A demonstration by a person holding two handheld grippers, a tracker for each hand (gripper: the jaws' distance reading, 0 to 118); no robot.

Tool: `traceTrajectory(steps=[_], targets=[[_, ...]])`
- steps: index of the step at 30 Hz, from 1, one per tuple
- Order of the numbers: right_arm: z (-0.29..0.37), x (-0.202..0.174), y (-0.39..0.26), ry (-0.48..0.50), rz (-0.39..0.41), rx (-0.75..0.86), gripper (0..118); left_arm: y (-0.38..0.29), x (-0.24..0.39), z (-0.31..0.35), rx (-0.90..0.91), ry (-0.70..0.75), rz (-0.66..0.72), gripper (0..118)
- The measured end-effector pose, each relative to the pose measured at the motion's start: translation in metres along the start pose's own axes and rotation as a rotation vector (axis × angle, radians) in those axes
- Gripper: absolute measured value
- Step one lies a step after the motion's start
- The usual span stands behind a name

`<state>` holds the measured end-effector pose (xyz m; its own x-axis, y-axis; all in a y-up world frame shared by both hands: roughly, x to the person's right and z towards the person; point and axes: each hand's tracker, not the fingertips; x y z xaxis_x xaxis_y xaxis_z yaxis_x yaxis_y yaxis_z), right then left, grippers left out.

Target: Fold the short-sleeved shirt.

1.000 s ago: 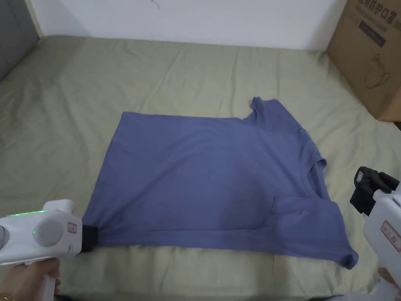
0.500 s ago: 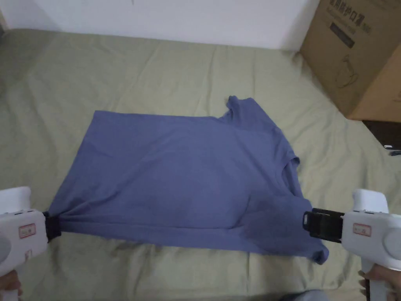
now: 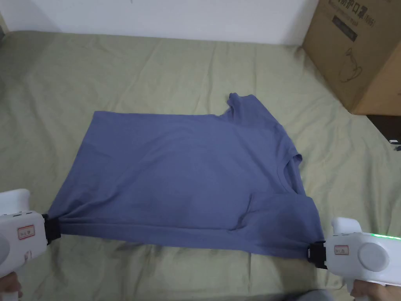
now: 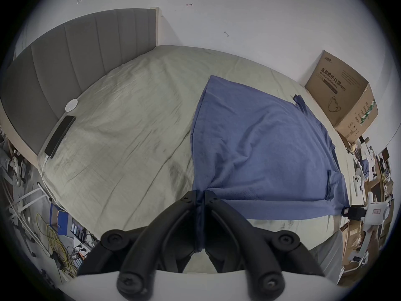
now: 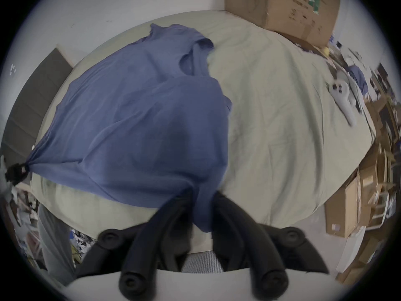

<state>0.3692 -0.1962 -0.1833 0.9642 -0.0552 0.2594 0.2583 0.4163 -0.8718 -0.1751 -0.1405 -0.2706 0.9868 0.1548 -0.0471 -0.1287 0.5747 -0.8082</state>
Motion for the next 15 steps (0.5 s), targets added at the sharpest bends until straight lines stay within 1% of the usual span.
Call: traceTrajectory(steps=[1, 3, 6, 9, 12, 15], targets=[[0.005, -0.003, 0.003, -0.003, 0.028, 0.015, 10, 0.001, 0.0, 0.001, -0.002, -0.002, 0.003, 5], [0.02, -0.005, 0.011, 0.021, 0.047, 0.029, 8, 0.004, -0.001, 0.006, 0.001, -0.016, 0.017, 5], [0.048, -0.006, 0.032, 0.054, 0.066, 0.095, 7, 0.019, -0.004, 0.016, 0.018, -0.058, 0.054, 5], [0.066, -0.005, 0.064, 0.066, 0.053, 0.145, 7, 0.048, -0.003, 0.021, 0.059, -0.095, 0.093, 5], [0.066, -0.007, 0.103, 0.059, 0.025, 0.182, 7, 0.083, 0.004, 0.012, 0.096, -0.108, 0.103, 5], [0.049, -0.015, 0.141, 0.03, 0.014, 0.192, 7, 0.116, 0.014, -0.017, 0.106, -0.107, 0.107, 5]])
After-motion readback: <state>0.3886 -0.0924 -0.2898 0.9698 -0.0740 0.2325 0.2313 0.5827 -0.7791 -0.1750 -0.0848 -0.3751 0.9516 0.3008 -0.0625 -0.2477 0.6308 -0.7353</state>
